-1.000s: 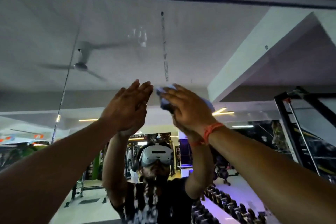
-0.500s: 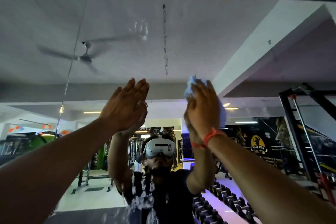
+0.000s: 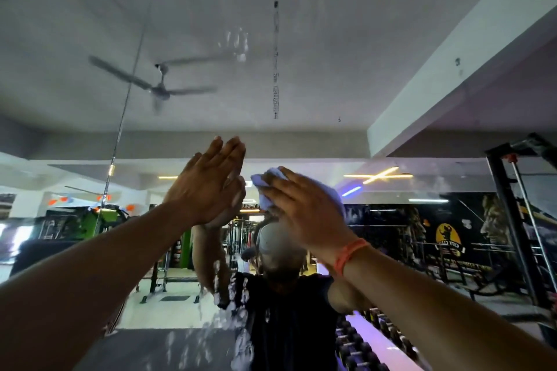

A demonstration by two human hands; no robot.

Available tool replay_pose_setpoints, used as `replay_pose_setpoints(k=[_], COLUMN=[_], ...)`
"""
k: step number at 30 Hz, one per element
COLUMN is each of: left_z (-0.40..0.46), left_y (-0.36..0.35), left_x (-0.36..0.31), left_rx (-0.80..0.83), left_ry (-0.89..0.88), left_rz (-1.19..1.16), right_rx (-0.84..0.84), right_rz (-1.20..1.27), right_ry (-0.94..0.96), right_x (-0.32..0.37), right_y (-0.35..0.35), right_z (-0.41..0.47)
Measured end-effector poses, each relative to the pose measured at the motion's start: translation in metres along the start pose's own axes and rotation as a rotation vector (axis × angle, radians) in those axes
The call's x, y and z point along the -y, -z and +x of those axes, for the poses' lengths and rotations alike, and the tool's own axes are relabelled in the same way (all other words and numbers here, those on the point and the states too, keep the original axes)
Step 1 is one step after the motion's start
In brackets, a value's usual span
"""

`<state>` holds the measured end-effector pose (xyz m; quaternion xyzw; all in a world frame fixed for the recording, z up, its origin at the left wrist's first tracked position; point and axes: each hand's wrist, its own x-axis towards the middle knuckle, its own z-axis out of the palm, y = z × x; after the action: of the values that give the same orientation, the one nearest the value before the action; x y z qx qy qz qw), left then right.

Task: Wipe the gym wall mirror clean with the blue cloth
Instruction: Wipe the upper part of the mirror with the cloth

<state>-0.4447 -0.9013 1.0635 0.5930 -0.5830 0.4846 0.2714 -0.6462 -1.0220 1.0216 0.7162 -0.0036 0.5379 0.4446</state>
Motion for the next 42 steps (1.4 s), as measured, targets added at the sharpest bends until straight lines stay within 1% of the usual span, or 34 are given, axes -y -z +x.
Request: replay_pose_setpoints(k=[1, 2, 5, 6, 7, 8, 10, 11, 12, 13, 15, 16, 17, 18, 19, 20, 21, 22, 23, 24, 26, 27, 28, 29, 30, 32, 33, 34, 35, 37, 38, 39, 40, 42], left_z=[-0.001, -0.002, -0.003, -0.005, -0.006, -0.007, -0.009, -0.009, -0.009, -0.010, -0.010, -0.011, -0.011, -0.012, -0.013, -0.014, -0.014, -0.015, -0.015, -0.017, -0.020, -0.022, -0.023, -0.023, -0.024, -0.024, -0.023, -0.023, -0.023, -0.025, -0.024, -0.023, -0.020, -0.016], left_y=[0.000, 0.000, -0.001, -0.002, -0.003, -0.004, -0.006, -0.006, -0.006, -0.006, -0.006, -0.005, -0.004, -0.004, -0.004, -0.003, -0.003, -0.001, 0.000, 0.001, 0.002, 0.003, 0.004, 0.004, 0.006, 0.012, 0.016, 0.020, 0.024, 0.032, 0.035, 0.038, 0.041, 0.047], left_x=[0.000, 0.000, 0.000, -0.001, -0.002, -0.003, -0.005, -0.005, -0.005, -0.004, -0.002, 0.000, 0.002, 0.005, 0.007, 0.010, 0.012, 0.014, 0.016, 0.017, 0.024, 0.029, 0.035, 0.041, 0.049, 0.065, 0.074, 0.082, 0.092, 0.111, 0.120, 0.129, 0.139, 0.157], left_rx=[0.001, 0.004, 0.009, 0.005, 0.000, -0.004, -0.019, -0.030, -0.036, -0.037, -0.033, -0.030, -0.025, -0.020, -0.019, -0.020, -0.020, -0.017, -0.010, -0.003, 0.001, 0.004, 0.010, 0.013, 0.011, 0.003, -0.001, -0.003, -0.011, -0.019, -0.022, -0.020, -0.023, -0.039], left_ry=[0.000, 0.001, 0.001, 0.000, 0.001, 0.007, 0.017, 0.013, 0.008, 0.003, -0.009, -0.019, -0.031, -0.044, -0.058, -0.073, -0.088, -0.102, -0.113, -0.123, -0.152, -0.166, -0.179, -0.189, -0.195, -0.182, -0.170, -0.160, -0.147, -0.125, -0.120, -0.111, -0.096, -0.071], left_rz=[0.001, 0.004, 0.012, 0.015, 0.013, 0.003, -0.018, -0.020, -0.022, -0.026, -0.037, -0.040, -0.041, -0.038, -0.034, -0.032, -0.033, -0.037, -0.038, -0.033, -0.023, -0.016, -0.009, -0.002, 0.006, 0.009, 0.003, -0.005, -0.009, -0.012, -0.008, -0.001, 0.006, 0.025], right_rx=[-0.014, -0.028, -0.190, -0.226, -0.240, -0.204, -0.032, 0.031, 0.062, 0.074, -0.044, -0.122, -0.177, -0.185, -0.139, -0.058, 0.017, 0.050, 0.054, 0.026, -0.154, -0.213, -0.215, -0.158, -0.083, 0.053, 0.069, 0.050, 0.006, -0.124, -0.177, -0.202, -0.210, -0.128], right_rz=[-0.011, -0.017, -0.019, -0.021, -0.018, -0.009, -0.036, -0.061, -0.063, -0.050, -0.033, -0.029, -0.031, -0.035, -0.027, -0.031, -0.062, -0.092, -0.107, -0.096, -0.043, -0.039, -0.028, -0.009, 0.009, -0.017, -0.022, -0.028, -0.017, 0.019, 0.007, -0.028, -0.060, -0.021], right_ry=[-0.011, -0.110, -0.603, -0.680, -0.663, -0.552, -0.200, -0.067, -0.018, -0.080, -0.415, -0.575, -0.654, -0.643, -0.533, -0.362, -0.212, -0.121, -0.138, -0.265, -0.641, -0.756, -0.774, -0.686, -0.504, -0.125, -0.038, -0.055, -0.170, -0.510, -0.622, -0.667, -0.628, -0.339], right_x=[-0.017, -0.035, -0.057, -0.044, -0.027, -0.009, 0.009, -0.001, -0.018, -0.034, -0.049, -0.039, -0.021, 0.000, 0.016, 0.027, 0.024, 0.013, 0.002, -0.005, 0.010, 0.029, 0.052, 0.071, 0.084, 0.071, 0.054, 0.035, 0.017, -0.003, 0.001, 0.014, 0.033, 0.067], right_y=[0.007, 0.014, 0.027, 0.021, 0.013, 0.005, -0.003, 0.000, 0.004, 0.011, 0.022, 0.021, 0.015, 0.008, 0.000, -0.005, -0.007, -0.004, 0.002, 0.007, 0.009, 0.002, -0.007, -0.017, -0.025, -0.031, -0.030, -0.029, -0.027, -0.024, -0.028, -0.036, -0.046, -0.063], right_z=[-0.003, -0.007, -0.023, -0.022, -0.019, -0.017, -0.018, -0.018, -0.018, -0.022, -0.033, -0.036, -0.035, -0.033, -0.034, -0.035, -0.037, -0.038, -0.043, -0.049, -0.057, -0.054, -0.046, -0.038, -0.026, 0.005, 0.026, 0.045, 0.064, 0.090, 0.101, 0.111, 0.119, 0.129])
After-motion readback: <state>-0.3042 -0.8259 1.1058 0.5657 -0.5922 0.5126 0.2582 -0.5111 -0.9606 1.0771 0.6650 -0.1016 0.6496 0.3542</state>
